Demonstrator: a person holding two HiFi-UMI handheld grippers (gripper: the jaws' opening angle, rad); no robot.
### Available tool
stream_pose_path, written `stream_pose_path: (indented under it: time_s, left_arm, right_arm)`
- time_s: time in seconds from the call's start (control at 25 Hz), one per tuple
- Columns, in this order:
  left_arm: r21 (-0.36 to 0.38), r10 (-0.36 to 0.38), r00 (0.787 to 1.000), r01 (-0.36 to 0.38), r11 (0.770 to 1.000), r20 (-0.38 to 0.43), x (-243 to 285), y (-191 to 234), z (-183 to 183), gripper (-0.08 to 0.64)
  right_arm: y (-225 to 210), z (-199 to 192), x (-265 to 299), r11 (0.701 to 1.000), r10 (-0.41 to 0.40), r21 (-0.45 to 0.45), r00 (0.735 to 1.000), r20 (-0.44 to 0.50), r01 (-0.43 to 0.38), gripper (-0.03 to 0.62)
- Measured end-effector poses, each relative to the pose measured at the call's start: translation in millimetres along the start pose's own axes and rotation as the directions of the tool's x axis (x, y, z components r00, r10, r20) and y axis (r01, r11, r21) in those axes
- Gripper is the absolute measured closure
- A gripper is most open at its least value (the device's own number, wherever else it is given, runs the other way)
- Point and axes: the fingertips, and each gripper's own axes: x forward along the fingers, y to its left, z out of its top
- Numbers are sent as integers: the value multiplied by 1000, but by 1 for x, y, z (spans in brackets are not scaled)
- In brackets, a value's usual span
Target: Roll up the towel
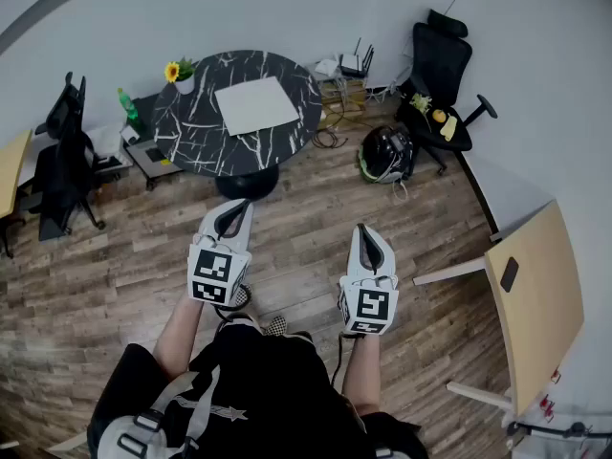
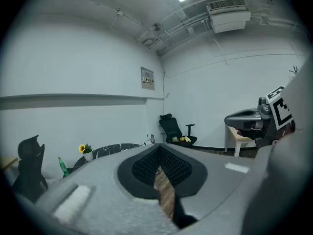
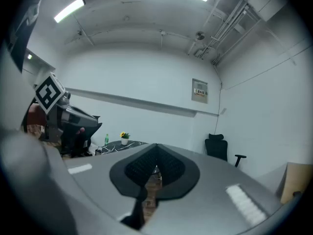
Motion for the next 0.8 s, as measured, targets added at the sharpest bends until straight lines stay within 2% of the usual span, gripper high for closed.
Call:
stream_pose_path:
  time_s: [0.44, 0.8]
  left_arm:
    - [-1, -32, 999, 32, 999, -2, 34, -12, 1, 549]
    - [12, -77, 997, 77, 997, -15, 107, -11, 5, 549]
  right_arm:
    - [-26, -9, 9, 999, -47, -3, 999, -27, 47, 588]
    - [-65, -25, 58, 997, -77, 0, 996, -53, 77, 588]
